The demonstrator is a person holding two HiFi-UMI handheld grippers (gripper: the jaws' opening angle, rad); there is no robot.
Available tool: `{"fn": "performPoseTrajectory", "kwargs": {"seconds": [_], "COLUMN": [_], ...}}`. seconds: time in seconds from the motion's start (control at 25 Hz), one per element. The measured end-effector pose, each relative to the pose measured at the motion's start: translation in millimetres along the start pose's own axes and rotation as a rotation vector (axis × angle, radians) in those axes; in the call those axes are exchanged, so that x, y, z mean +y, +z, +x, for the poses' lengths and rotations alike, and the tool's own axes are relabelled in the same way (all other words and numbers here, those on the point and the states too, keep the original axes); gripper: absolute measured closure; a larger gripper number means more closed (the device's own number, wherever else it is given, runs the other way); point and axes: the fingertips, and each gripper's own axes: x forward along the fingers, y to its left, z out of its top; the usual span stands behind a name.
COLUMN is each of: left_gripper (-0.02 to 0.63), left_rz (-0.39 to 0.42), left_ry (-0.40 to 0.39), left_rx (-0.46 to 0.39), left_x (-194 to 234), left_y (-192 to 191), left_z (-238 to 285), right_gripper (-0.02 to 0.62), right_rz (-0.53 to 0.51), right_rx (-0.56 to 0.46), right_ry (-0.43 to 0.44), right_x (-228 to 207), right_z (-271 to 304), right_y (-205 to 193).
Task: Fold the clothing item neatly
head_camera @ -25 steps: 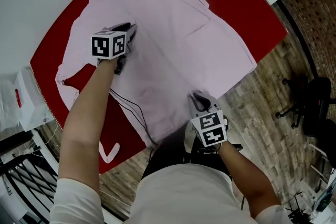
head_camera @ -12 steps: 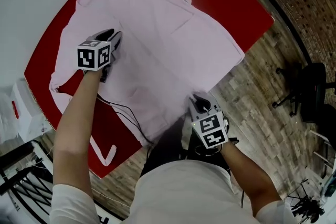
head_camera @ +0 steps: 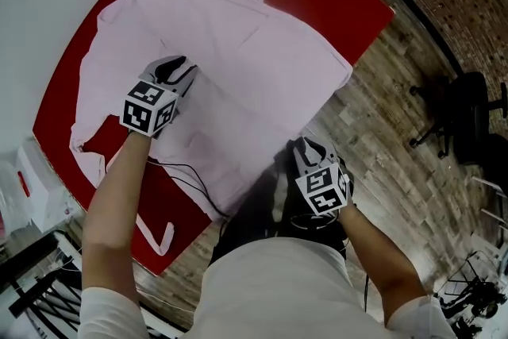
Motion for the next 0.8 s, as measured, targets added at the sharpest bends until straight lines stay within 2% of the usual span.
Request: {"fn": "performPoseTrajectory", "kwargs": {"seconds": [0.12,0.4,0.52,0.64,0.8], "left_gripper": [0.492,0.492,0.491,0.476,0.468], "left_rz": [0.073,0.228,0.365,0.524,0.648], "left_ry": [-0.048,-0.149,-0.198,-0.238,-0.261], "left_rx": [0.011,0.044,0.065,0.107,0.162], "left_x": [-20.2,-69.9,-96.5,-115.3,-121.5], "left_y": [1.1,-0.7,-0.6,-6.0,-16.7], "left_z": [-0.1,2.7,5.2,11.7,22.2], "right_gripper": [0.491,0.494,0.556,0.568,0.571], "right_rz": [-0.042,-0.158,-0.167,-0.181,-0.221], "right_rx": [0.013,0.056,0.065,0.070,0.078], "right_ry": [-0.010,-0.008,0.020,0.032,0.008], "right_x": [-4.4,-9.0,-2.2,3.0,6.4], "right_z": [7.5,28.0,24.5,16.1,1.6], "right_y": [-3.4,-7.4,-8.8,-12.4,-15.7]}}
